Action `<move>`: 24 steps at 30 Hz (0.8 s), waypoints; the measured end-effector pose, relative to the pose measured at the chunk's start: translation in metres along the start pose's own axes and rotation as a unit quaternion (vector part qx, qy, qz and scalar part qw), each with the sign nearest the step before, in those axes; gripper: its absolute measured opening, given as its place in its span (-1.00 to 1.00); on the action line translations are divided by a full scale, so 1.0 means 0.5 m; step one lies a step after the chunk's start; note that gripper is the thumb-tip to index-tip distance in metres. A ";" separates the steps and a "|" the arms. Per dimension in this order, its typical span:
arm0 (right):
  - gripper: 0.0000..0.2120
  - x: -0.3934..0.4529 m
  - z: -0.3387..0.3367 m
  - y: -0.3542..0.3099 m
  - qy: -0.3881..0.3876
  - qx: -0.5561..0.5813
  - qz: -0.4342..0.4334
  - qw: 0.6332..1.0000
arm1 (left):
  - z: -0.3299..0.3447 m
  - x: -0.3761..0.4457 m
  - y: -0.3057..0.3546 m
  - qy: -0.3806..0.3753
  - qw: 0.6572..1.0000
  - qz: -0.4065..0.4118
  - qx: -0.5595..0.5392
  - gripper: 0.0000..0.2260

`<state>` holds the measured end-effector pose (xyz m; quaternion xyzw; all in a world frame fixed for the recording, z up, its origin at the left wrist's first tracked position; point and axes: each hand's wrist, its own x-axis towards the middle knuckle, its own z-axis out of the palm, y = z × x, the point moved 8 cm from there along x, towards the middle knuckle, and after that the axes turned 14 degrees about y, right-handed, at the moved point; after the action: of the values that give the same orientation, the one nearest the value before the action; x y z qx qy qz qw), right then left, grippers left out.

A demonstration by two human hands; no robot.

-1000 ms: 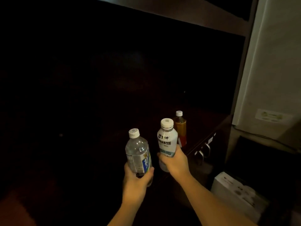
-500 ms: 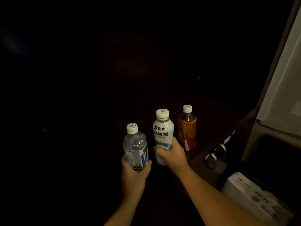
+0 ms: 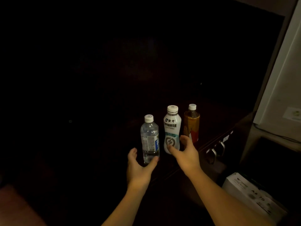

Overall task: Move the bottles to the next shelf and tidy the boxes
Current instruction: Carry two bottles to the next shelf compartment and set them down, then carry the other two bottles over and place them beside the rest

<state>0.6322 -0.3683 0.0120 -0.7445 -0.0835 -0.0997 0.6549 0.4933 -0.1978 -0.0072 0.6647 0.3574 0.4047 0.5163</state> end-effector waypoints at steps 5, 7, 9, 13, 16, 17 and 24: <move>-0.36 -0.169 0.007 -0.093 -0.003 0.016 -0.018 1.000 | -0.168 -0.066 0.052 -0.011 0.998 0.061 -0.019 -0.25; -0.38 -0.256 0.023 -0.134 -0.001 0.012 -0.030 0.999 | -0.268 -0.093 0.065 -0.017 0.996 0.076 -0.039 -0.32; -0.45 -0.355 0.051 -0.173 0.000 0.015 -0.033 0.999 | -0.386 -0.113 0.068 -0.021 0.995 0.082 -0.059 -0.42; -0.56 -0.567 0.142 -0.258 -0.004 0.023 -0.048 0.999 | -0.652 -0.127 0.067 0.004 0.993 0.104 -0.054 -0.43; -0.60 -0.708 0.233 -0.333 -0.026 0.046 -0.061 0.997 | -0.856 -0.109 0.080 0.058 0.990 0.117 -0.046 -0.43; -0.59 -0.749 0.267 -0.360 -0.043 0.048 -0.065 0.996 | -0.922 -0.100 0.087 0.078 0.989 0.122 -0.041 -0.44; -0.46 -0.964 0.505 -0.510 -0.181 0.049 -0.089 0.978 | -1.348 -0.065 0.114 0.248 0.959 0.138 -0.003 -0.55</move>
<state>0.1114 -0.0821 0.1014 -0.7070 -0.2712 -0.0167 0.6529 -0.1283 0.0285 0.1367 0.5848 0.3775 0.6254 0.3527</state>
